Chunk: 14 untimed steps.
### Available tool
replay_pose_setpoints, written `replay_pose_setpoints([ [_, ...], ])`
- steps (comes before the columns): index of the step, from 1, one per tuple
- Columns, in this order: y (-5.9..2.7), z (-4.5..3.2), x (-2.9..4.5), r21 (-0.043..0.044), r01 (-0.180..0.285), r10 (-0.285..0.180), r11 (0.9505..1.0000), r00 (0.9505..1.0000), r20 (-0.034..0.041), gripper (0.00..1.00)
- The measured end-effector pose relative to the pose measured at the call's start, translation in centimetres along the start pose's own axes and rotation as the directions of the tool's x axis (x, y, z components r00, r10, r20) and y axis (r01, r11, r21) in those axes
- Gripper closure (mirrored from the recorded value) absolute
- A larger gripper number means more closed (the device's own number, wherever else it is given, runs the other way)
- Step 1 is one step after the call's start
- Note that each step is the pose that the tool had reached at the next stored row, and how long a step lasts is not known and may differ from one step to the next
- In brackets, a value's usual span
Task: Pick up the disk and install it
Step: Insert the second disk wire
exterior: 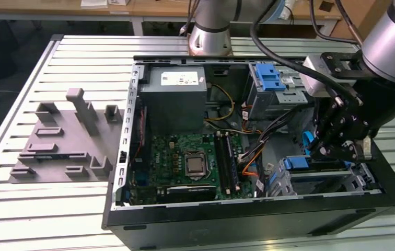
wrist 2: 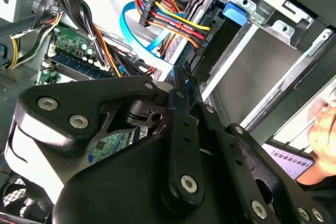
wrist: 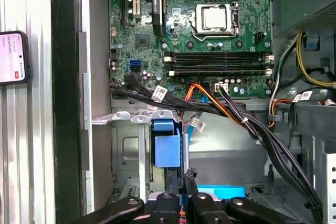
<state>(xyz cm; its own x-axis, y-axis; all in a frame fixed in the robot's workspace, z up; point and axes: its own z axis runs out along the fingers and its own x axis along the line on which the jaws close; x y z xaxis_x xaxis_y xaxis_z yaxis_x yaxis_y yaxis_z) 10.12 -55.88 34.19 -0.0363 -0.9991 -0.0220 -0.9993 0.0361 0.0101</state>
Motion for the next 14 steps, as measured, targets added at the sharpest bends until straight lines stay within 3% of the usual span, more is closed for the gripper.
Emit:
replay_pose_setpoints([
  [14, -0.48, 0.55, 0.0, 0.0, 0.0, 0.0, 1.0, 1.0, 0.0, 0.84],
])
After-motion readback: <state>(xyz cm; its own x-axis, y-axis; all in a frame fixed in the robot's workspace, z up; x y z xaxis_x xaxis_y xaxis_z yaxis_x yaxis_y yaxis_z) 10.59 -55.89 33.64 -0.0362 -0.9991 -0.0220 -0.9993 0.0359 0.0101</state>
